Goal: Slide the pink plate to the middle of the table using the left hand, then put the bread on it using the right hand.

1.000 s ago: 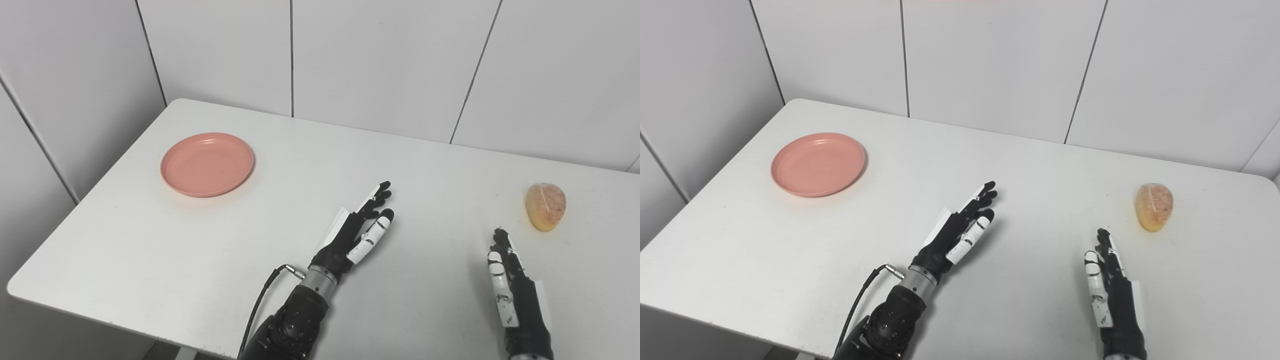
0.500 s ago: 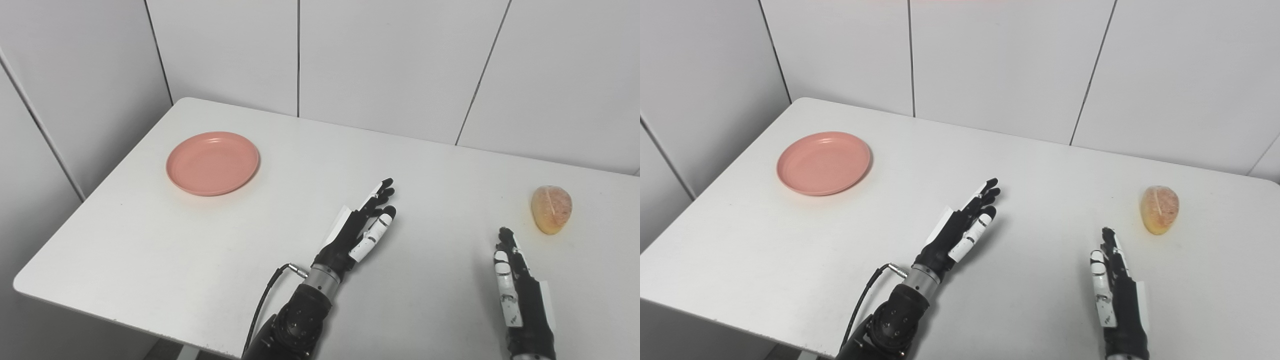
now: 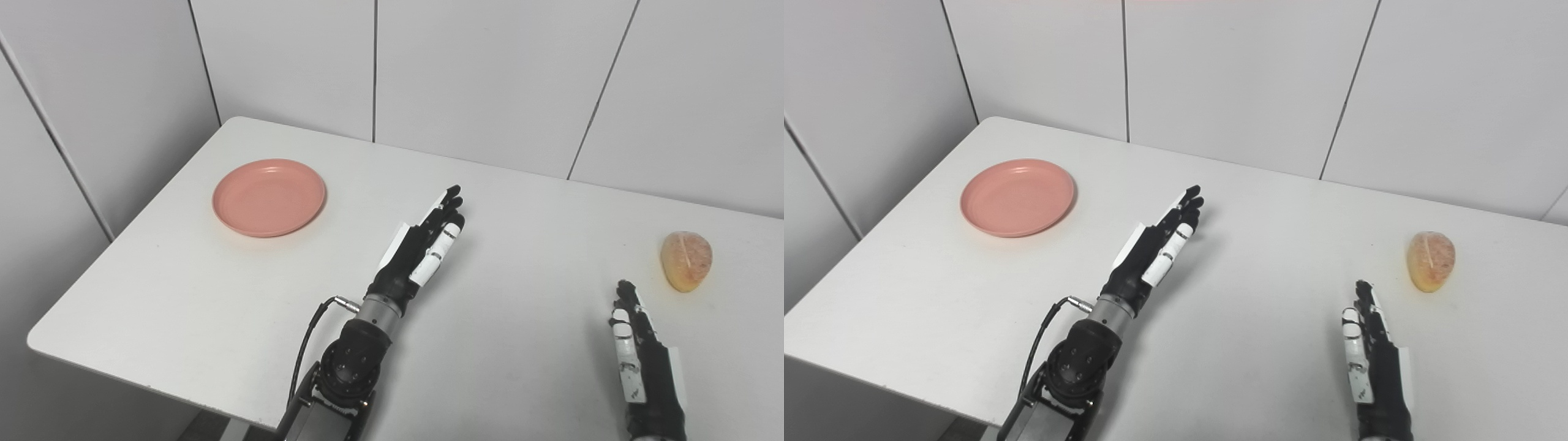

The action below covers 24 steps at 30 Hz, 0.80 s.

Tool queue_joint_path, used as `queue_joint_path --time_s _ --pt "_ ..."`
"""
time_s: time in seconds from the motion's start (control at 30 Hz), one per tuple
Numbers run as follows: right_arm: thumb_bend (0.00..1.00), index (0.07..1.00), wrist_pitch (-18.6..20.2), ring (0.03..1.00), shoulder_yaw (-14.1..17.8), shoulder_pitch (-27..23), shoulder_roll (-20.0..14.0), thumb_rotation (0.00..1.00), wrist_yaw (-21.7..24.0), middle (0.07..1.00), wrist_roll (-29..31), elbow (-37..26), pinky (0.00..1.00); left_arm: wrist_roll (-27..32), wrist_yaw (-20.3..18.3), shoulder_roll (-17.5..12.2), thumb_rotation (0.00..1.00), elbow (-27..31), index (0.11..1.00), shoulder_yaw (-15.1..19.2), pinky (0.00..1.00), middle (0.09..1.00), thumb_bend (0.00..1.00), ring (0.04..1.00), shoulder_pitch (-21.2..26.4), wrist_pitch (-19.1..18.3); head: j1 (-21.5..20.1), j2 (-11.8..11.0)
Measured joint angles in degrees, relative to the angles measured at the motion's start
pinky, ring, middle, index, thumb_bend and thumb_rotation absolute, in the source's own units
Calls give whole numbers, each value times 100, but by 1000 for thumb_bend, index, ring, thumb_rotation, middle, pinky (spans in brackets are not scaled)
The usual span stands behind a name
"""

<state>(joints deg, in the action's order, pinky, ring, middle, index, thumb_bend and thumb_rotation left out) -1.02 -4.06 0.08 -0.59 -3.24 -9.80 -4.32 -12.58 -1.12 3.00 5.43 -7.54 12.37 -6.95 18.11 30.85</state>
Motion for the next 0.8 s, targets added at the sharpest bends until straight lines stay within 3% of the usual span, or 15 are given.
queue_joint_path --time_s 0.13,0.3,0.5,0.8 --pt "200 927 0 950 2 -21 12 1000 2 949 43 13 930 78 -119 -117 1000 199 948 115 898 962 368 947 326 -298 0 -18" --pt "193 924 0 947 2 -28 10 1000 2 946 31 24 922 162 -112 -326 1000 239 935 459 946 952 402 948 690 -361 18 -26" --pt "179 930 -1 955 -2 -35 7 1000 2 952 30 28 938 384 -90 -485 1000 213 932 896 892 937 413 928 928 -482 70 -26" --pt "200 936 -1 961 3 -35 6 1000 3 956 55 29 955 567 79 -1029 1000 171 943 1456 932 949 424 934 1360 -526 114 -44"
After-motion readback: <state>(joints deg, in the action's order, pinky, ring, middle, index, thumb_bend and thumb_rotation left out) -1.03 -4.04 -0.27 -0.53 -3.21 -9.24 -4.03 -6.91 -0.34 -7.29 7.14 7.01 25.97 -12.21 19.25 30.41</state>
